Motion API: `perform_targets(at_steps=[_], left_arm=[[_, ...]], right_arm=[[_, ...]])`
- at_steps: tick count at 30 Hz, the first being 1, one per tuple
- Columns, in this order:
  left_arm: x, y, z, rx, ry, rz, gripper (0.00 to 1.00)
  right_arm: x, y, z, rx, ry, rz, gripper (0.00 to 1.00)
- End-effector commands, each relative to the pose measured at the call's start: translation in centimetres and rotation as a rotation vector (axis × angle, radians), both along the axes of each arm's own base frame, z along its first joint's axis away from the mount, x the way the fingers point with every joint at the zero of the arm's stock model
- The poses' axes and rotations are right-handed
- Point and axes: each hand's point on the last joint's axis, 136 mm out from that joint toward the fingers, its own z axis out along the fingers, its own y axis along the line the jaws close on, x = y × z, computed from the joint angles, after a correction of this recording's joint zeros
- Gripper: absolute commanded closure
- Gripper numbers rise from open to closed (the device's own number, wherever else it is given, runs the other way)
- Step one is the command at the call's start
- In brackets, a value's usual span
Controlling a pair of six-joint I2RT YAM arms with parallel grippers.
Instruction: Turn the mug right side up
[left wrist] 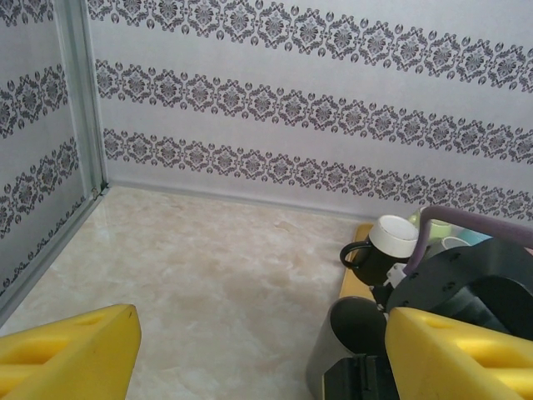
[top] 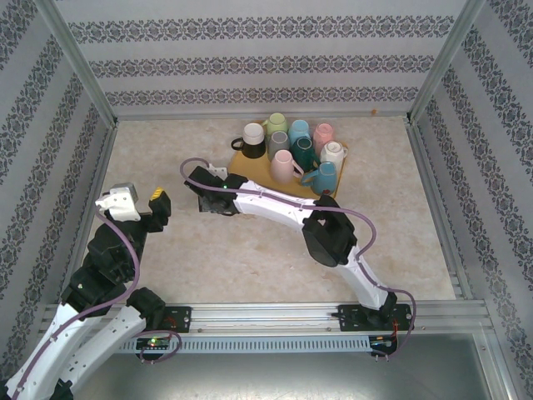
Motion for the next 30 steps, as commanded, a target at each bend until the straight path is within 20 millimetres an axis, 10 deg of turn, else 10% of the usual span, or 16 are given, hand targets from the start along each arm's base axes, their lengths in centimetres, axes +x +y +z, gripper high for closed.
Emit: perform_targets(at_steps=[1,9,15,22,30], left_arm=[[0.3,-0.6,0.3,0.017,-0.009,-0.023,0.22],[1.3,-2.8,-0.5,0.046,0.056,-0.116,0.23],[3.1,-7.4,-1.5,0.01,0.212,-0.281,0.25],[4.1,-9.9,-1.4,0.01,0.223,-0.378,0.26],[4.7,-9.4,-3.3,0.074,0.211,-0.348,0.26]], right_arm=[[-0.3,0.1,4.9,0.061,-0.09,0.027,0.35],[-0.8,-3.1,9.4,0.164,-0.177,0.107,0.31],[-0.1,-11.4,10.0,0.069,-0.157,-0.022,0.34],[1.5,-22.9,6.7,0.141,-0.132,-0.248,0.55],[2.7,-30.6,0.2,0.14,-0.011,-0.467,0.86]])
